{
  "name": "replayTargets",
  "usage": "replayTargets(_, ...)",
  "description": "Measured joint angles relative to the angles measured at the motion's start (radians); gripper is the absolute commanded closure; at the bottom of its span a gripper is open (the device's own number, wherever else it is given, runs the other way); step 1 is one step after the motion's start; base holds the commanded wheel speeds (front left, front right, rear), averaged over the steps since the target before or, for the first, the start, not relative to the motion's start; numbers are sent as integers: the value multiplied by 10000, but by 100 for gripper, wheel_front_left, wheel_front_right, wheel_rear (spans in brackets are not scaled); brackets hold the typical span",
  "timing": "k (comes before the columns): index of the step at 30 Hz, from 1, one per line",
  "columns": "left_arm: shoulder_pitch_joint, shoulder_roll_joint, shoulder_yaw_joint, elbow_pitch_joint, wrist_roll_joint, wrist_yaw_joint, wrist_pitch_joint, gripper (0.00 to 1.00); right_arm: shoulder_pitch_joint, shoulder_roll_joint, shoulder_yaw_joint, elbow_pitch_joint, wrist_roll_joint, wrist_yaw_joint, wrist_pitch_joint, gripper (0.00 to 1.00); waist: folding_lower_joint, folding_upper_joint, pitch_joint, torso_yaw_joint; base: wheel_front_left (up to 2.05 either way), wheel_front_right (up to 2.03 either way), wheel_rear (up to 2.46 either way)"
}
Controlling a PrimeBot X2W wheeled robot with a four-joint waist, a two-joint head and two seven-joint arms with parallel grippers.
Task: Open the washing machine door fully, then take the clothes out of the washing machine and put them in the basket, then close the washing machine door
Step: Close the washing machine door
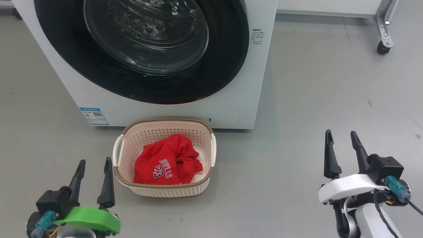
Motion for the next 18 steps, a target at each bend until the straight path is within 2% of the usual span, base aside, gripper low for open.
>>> replayTargets(18,128,-127,12,194,42,2,0,0,105,48,-31,-132,-104,10,0,0,0,0,-10,-1,0,0,0)
